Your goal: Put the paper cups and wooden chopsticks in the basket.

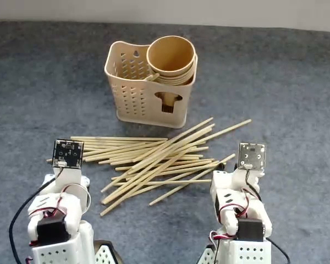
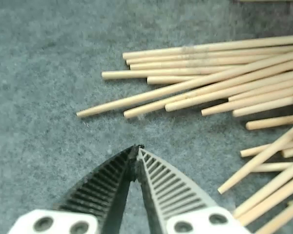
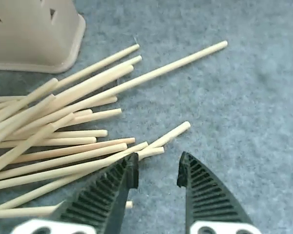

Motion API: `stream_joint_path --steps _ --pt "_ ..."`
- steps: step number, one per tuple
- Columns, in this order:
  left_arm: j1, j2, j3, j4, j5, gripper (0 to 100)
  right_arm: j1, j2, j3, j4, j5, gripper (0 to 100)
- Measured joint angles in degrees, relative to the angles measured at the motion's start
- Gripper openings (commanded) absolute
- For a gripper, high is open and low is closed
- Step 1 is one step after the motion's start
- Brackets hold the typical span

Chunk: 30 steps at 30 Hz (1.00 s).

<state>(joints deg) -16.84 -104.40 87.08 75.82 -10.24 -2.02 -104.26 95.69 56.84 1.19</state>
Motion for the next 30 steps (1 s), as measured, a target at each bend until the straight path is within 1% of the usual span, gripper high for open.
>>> stream_joint_path --steps 4,10,14,19,24,30 --pt "0.00 -0.09 -3.69 -3.34 -6.51 0 0.18 0.00 0.00 0.00 0.00 14.5" --pt "0.44 -0.09 -10.73 -4.40 -9.41 0 1.67 0.00 0.00 0.00 0.00 14.5" --pt "6.42 -0.18 -16.00 -2.99 -14.42 1 2.29 0.00 0.00 0.00 0.00 14.5" --pt "14.07 0.44 -20.57 -0.09 -15.12 3 2.29 0.00 0.00 0.00 0.00 14.5" --pt "18.73 12.75 -24.44 -0.09 -15.12 4 2.29 0.00 0.00 0.00 0.00 14.5" --pt "28.13 33.58 -33.41 -0.18 -15.12 4 2.29 0.00 0.00 0.00 0.00 14.5"
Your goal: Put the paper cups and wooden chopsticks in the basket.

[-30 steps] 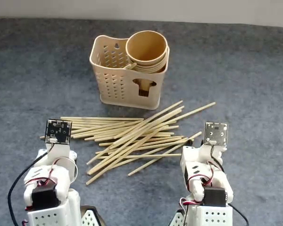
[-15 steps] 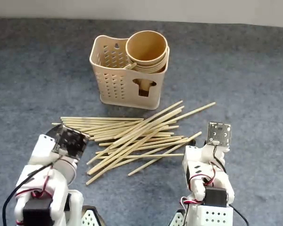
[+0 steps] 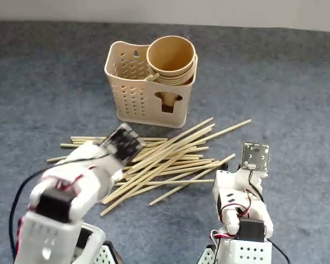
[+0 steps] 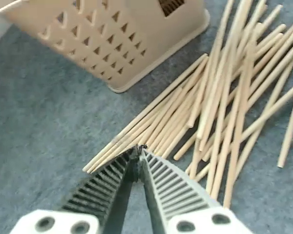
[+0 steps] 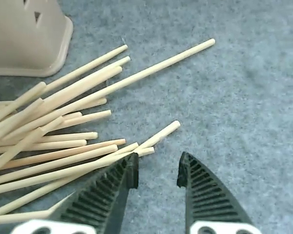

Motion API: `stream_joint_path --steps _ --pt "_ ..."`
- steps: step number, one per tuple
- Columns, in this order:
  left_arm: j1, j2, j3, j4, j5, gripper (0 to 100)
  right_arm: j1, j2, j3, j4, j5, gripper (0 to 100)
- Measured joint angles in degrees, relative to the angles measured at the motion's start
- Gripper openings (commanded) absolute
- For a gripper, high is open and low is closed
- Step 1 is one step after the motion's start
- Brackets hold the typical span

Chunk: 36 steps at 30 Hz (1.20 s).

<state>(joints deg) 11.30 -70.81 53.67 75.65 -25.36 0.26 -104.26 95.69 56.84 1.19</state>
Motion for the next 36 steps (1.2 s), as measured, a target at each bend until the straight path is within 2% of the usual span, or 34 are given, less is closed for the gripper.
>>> stream_joint_path --steps 4,8,13,26,36 --pt "5.01 11.96 -4.75 -1.14 2.73 12 2.90 0.00 0.00 0.00 0.00 14.5" --pt "8.97 22.42 -7.30 -5.63 5.01 12 6.15 0.00 0.00 0.00 0.00 14.5" --pt "13.10 33.14 -8.00 -12.04 5.63 12 6.68 0.00 0.00 0.00 0.00 14.5" --pt "19.16 50.20 -9.76 -23.21 11.69 9 6.77 0.00 0.00 0.00 0.00 14.5" --pt "22.15 64.62 -16.44 -24.26 14.15 9 6.77 0.00 0.00 0.00 0.00 14.5"
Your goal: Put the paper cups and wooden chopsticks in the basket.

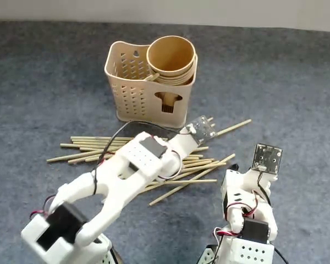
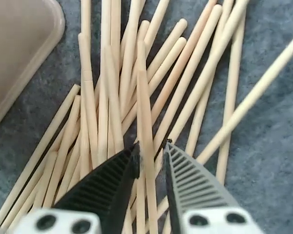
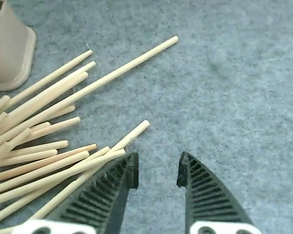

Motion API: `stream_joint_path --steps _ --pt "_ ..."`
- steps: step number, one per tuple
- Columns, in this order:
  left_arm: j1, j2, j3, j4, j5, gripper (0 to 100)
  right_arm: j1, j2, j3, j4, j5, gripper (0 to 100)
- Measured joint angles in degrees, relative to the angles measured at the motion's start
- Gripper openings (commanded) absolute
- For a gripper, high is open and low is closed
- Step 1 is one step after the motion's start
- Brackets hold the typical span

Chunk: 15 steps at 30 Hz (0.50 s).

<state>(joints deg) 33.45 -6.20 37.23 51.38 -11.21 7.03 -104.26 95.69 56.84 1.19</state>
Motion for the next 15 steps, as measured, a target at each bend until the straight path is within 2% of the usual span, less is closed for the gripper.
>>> stream_joint_path --steps 5,7,9,15 --pt "-0.18 6.77 -3.78 0.00 0.70 8 0.00 0.00 0.00 0.00 0.00 14.5" --pt "-0.09 8.62 -4.75 0.00 0.70 5 0.00 0.00 0.00 0.00 0.00 14.5" --pt "0.00 9.05 -5.10 0.00 0.70 1 0.00 0.00 0.00 0.00 0.00 14.5" --pt "0.00 8.00 -5.27 0.18 0.88 1 0.00 0.00 0.00 0.00 0.00 14.5"
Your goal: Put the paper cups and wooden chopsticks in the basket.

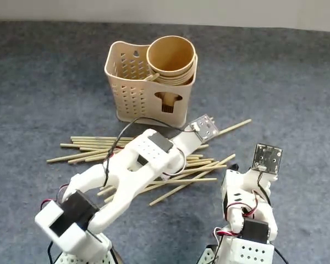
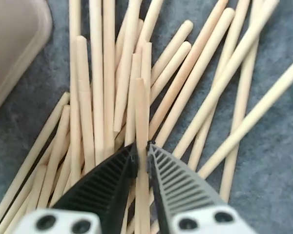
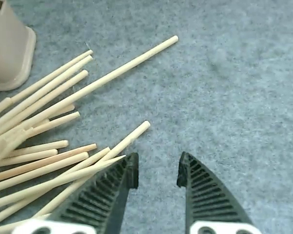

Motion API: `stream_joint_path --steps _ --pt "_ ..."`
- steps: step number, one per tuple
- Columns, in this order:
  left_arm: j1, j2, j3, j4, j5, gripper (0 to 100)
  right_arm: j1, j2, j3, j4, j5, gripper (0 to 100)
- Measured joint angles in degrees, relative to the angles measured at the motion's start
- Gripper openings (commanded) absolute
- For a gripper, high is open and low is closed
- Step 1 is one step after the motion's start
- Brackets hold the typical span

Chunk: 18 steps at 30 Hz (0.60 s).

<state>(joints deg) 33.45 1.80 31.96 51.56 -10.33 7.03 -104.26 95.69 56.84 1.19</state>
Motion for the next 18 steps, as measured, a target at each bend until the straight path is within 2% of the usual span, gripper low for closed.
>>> stream_joint_path --steps 18 --pt "-1.05 -22.86 0.00 13.45 0.18 1 0.00 0.00 0.00 0.00 0.00 14.5"
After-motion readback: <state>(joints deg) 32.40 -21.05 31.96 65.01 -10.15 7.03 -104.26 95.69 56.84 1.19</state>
